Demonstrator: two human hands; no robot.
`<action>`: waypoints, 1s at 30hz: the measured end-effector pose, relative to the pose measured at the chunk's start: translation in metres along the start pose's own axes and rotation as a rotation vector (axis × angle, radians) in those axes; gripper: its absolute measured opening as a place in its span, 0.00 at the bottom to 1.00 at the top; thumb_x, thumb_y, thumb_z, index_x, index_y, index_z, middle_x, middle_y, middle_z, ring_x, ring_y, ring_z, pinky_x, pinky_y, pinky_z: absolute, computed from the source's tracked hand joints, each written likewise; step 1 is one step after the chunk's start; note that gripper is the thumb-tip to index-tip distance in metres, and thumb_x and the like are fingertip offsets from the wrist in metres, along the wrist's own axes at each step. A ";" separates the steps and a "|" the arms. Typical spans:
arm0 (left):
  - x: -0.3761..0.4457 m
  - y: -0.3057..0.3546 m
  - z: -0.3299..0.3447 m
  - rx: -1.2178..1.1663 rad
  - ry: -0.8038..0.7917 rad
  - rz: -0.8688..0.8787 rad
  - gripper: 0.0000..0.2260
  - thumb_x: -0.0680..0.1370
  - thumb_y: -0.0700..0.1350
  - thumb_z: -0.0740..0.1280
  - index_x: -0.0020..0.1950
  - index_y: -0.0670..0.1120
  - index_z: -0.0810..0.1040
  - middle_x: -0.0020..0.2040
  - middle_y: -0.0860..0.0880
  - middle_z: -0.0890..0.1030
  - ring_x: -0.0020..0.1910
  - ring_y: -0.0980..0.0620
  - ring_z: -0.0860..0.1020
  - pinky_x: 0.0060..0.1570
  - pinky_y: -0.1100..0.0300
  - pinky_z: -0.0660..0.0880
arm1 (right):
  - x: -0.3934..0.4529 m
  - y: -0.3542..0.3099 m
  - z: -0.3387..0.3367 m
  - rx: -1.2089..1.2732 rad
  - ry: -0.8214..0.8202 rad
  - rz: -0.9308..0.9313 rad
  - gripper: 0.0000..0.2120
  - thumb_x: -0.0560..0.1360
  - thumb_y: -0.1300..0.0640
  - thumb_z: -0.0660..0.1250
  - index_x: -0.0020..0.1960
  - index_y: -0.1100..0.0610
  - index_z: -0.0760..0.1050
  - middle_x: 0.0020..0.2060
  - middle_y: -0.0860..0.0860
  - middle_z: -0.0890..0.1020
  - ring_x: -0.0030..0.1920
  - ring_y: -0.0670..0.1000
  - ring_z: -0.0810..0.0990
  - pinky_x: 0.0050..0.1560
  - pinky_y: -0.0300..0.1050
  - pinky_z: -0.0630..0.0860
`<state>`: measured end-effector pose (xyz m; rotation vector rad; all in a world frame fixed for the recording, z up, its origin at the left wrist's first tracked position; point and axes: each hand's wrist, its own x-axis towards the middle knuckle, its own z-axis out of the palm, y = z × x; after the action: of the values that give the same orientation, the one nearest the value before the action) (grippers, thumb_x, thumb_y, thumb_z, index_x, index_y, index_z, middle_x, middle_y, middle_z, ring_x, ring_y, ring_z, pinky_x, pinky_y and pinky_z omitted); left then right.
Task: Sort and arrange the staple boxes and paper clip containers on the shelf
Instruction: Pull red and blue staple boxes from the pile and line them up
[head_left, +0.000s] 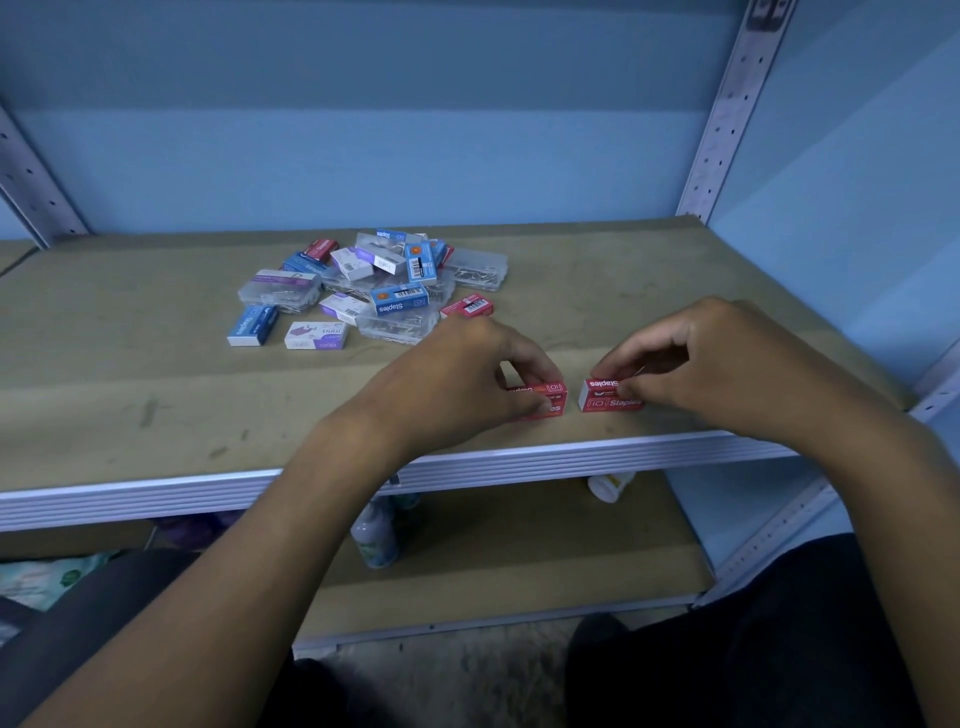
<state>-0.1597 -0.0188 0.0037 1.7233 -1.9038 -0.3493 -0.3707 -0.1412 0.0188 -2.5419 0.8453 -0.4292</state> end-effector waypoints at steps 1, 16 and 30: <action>0.000 0.000 0.000 0.000 0.002 0.002 0.09 0.74 0.45 0.75 0.53 0.53 0.86 0.46 0.59 0.85 0.41 0.61 0.80 0.40 0.72 0.75 | 0.000 0.000 0.000 0.003 -0.004 0.000 0.13 0.71 0.57 0.77 0.44 0.37 0.86 0.37 0.33 0.85 0.41 0.34 0.82 0.43 0.27 0.75; -0.001 -0.011 -0.013 -0.032 0.187 -0.025 0.05 0.73 0.51 0.75 0.48 0.54 0.85 0.42 0.59 0.84 0.38 0.60 0.80 0.39 0.70 0.75 | 0.012 -0.003 0.010 0.060 0.081 -0.013 0.06 0.75 0.41 0.68 0.44 0.37 0.84 0.42 0.30 0.83 0.45 0.32 0.80 0.40 0.36 0.75; -0.019 -0.056 -0.059 0.154 0.435 -0.197 0.10 0.71 0.48 0.75 0.52 0.53 0.83 0.46 0.61 0.80 0.43 0.62 0.78 0.44 0.74 0.70 | 0.065 -0.034 0.036 0.145 0.078 -0.119 0.09 0.77 0.50 0.71 0.55 0.38 0.81 0.54 0.35 0.81 0.50 0.33 0.79 0.46 0.24 0.72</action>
<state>-0.0799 0.0007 0.0181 1.9070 -1.4839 0.1019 -0.2894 -0.1459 0.0140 -2.4621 0.6657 -0.6076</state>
